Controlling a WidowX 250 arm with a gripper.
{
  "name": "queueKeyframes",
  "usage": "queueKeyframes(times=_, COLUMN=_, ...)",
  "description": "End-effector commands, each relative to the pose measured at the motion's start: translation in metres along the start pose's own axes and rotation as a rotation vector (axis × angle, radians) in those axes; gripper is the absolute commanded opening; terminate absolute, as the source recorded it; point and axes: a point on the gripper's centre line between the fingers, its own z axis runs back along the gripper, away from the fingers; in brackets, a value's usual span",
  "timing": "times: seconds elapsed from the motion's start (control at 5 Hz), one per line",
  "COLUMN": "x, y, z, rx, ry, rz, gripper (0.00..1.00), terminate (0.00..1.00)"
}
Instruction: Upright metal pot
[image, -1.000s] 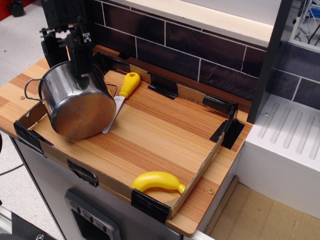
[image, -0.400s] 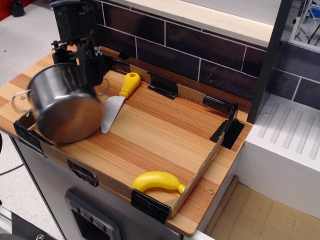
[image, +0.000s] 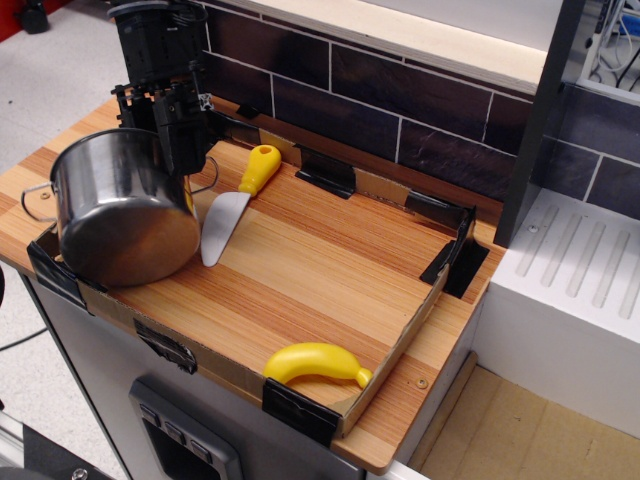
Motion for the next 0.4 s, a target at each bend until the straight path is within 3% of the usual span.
queueKeyframes(times=0.0, x=-0.005, y=0.006, z=0.018, rx=0.101, ry=-0.058, rz=0.005, gripper=0.0, terminate=0.0)
queueKeyframes(times=0.2, x=-0.013, y=-0.001, z=0.028, rx=0.197, ry=-0.142, rz=-0.026, gripper=0.0, terminate=0.0)
